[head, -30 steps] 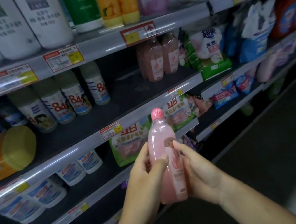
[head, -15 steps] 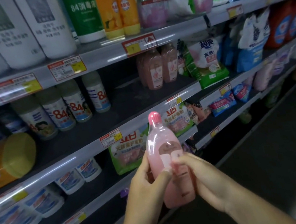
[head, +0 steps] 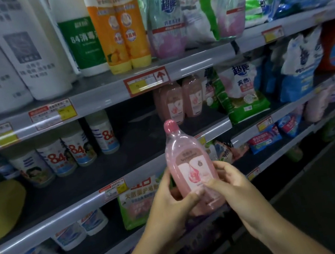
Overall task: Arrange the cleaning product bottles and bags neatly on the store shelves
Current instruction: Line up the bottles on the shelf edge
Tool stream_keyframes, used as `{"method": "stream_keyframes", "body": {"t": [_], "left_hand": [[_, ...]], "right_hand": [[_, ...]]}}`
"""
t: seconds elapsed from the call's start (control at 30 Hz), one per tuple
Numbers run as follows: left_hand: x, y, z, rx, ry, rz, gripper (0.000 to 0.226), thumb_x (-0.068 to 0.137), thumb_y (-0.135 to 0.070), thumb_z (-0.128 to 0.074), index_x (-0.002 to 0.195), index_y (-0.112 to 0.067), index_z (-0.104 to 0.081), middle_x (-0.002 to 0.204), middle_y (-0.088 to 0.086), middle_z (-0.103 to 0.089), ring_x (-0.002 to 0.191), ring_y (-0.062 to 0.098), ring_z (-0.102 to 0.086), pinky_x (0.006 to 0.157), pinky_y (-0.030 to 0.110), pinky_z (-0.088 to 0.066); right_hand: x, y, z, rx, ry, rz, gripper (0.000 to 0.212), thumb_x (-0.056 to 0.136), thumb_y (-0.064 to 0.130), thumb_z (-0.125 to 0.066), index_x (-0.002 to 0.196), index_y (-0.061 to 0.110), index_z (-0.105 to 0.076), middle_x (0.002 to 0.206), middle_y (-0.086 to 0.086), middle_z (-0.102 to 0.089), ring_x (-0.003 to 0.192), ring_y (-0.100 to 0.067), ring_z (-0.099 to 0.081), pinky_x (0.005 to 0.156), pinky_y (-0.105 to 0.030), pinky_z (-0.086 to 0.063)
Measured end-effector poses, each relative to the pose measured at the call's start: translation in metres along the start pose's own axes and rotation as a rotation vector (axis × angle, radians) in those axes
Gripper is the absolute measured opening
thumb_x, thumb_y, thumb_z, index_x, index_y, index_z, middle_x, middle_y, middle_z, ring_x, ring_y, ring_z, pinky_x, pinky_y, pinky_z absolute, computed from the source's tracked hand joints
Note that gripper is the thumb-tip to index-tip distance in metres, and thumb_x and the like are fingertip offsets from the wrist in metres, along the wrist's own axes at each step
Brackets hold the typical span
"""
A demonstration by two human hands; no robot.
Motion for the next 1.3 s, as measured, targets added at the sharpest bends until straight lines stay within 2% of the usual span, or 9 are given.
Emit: {"method": "stream_keyframes", "body": {"t": [0.1, 0.23, 0.37, 0.53, 0.67, 0.87, 1.1, 1.2, 1.3], "left_hand": [[0.037, -0.002, -0.007, -0.010, -0.116, 0.030, 0.066, 0.064, -0.046, -0.090, 0.118, -0.055, -0.053, 0.115, -0.013, -0.073, 0.103, 0.008, -0.072, 0.079, 0.031, -0.062], [0.087, 0.004, -0.007, 0.093, -0.290, 0.080, 0.072, 0.059, -0.058, -0.090, 0.116, -0.039, -0.051, 0.113, -0.010, -0.071, 0.099, 0.004, -0.071, 0.086, 0.036, -0.061], [0.133, -0.003, -0.005, 0.149, -0.415, 0.017, 0.048, 0.071, -0.036, -0.090, 0.109, -0.030, -0.063, 0.099, -0.012, -0.076, 0.086, -0.004, -0.071, 0.076, 0.018, -0.058], [0.186, 0.001, 0.007, 0.116, -0.547, -0.078, 0.040, 0.073, -0.015, -0.090, 0.107, -0.027, -0.071, 0.100, -0.011, -0.078, 0.094, 0.005, -0.073, 0.080, 0.025, -0.057], [0.204, 0.000, 0.015, 0.265, -0.649, -0.074, 0.042, 0.073, -0.027, -0.090, 0.104, -0.040, -0.064, 0.103, -0.017, -0.073, 0.095, -0.003, -0.069, 0.083, 0.026, -0.058], [0.205, 0.011, 0.004, 0.419, -0.675, -0.123, 0.041, 0.091, -0.038, -0.075, 0.129, -0.038, -0.059, 0.121, -0.017, -0.069, 0.111, 0.002, -0.066, 0.093, 0.038, -0.058], [0.193, 0.003, -0.007, 0.700, -0.631, -0.011, 0.061, 0.095, -0.051, -0.061, 0.148, -0.052, -0.032, 0.136, -0.012, -0.060, 0.116, 0.010, -0.061, 0.091, 0.032, -0.055], [0.173, -0.003, -0.011, 0.813, -0.604, 0.043, 0.061, 0.097, -0.051, -0.056, 0.151, -0.053, -0.028, 0.146, -0.011, -0.053, 0.121, 0.013, -0.057, 0.093, 0.028, -0.050], [0.144, -0.022, -0.013, 0.945, -0.582, 0.066, 0.064, 0.099, -0.052, -0.051, 0.155, -0.050, -0.021, 0.149, -0.012, -0.050, 0.125, 0.014, -0.055, 0.093, 0.024, -0.047]], "right_hand": [[0.038, 0.012, 0.020, -0.063, 0.021, 0.016, 0.049, 0.087, 0.037, -0.074, 0.131, 0.045, -0.056, 0.119, 0.013, -0.070, 0.107, -0.008, -0.069, 0.093, -0.036, -0.057], [0.097, 0.031, 0.037, -0.106, 0.078, 0.038, 0.041, 0.088, 0.035, -0.076, 0.125, 0.042, -0.062, 0.116, 0.014, -0.071, 0.107, -0.007, -0.068, 0.084, -0.025, -0.053], [0.160, 0.041, 0.042, -0.144, 0.118, 0.055, 0.036, 0.087, 0.025, -0.078, 0.122, 0.028, -0.069, 0.105, 0.008, -0.077, 0.099, -0.012, -0.073, 0.090, -0.036, -0.059], [0.219, 0.063, 0.035, -0.179, 0.185, 0.226, 0.037, 0.090, 0.005, -0.072, 0.123, 0.022, -0.069, 0.106, 0.011, -0.073, 0.100, -0.006, -0.069, 0.085, -0.011, -0.053], [0.247, 0.065, 0.027, -0.272, 0.199, 0.325, 0.035, 0.094, 0.009, -0.068, 0.125, 0.023, -0.065, 0.108, 0.020, -0.067, 0.104, -0.003, -0.065, 0.076, -0.004, -0.048], [0.256, 0.041, 0.024, -0.330, 0.215, 0.215, 0.055, 0.090, 0.020, -0.069, 0.140, 0.036, -0.050, 0.123, 0.010, -0.066, 0.113, -0.011, -0.063, 0.095, -0.036, -0.054], [0.248, 0.045, 0.026, -0.408, 0.305, 0.216, 0.071, 0.089, 0.031, -0.069, 0.150, 0.044, -0.034, 0.134, 0.014, -0.061, 0.122, -0.010, -0.060, 0.101, -0.037, -0.052], [0.235, 0.049, 0.034, -0.510, 0.301, 0.229, 0.080, 0.091, 0.037, -0.070, 0.156, 0.041, -0.025, 0.147, 0.017, -0.049, 0.133, -0.011, -0.050, 0.107, -0.030, -0.044], [0.216, 0.054, 0.044, -0.659, 0.304, 0.231, 0.074, 0.094, 0.032, -0.069, 0.157, 0.034, -0.028, 0.140, 0.015, -0.046, 0.135, -0.013, -0.046, 0.103, -0.020, -0.037]]}}
Point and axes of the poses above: each hand's wrist, its own x-axis towards the middle knuckle, its own z-axis out of the back of the hand, y = z × x, the point moved 9 cm from there along x, towards the middle knuckle
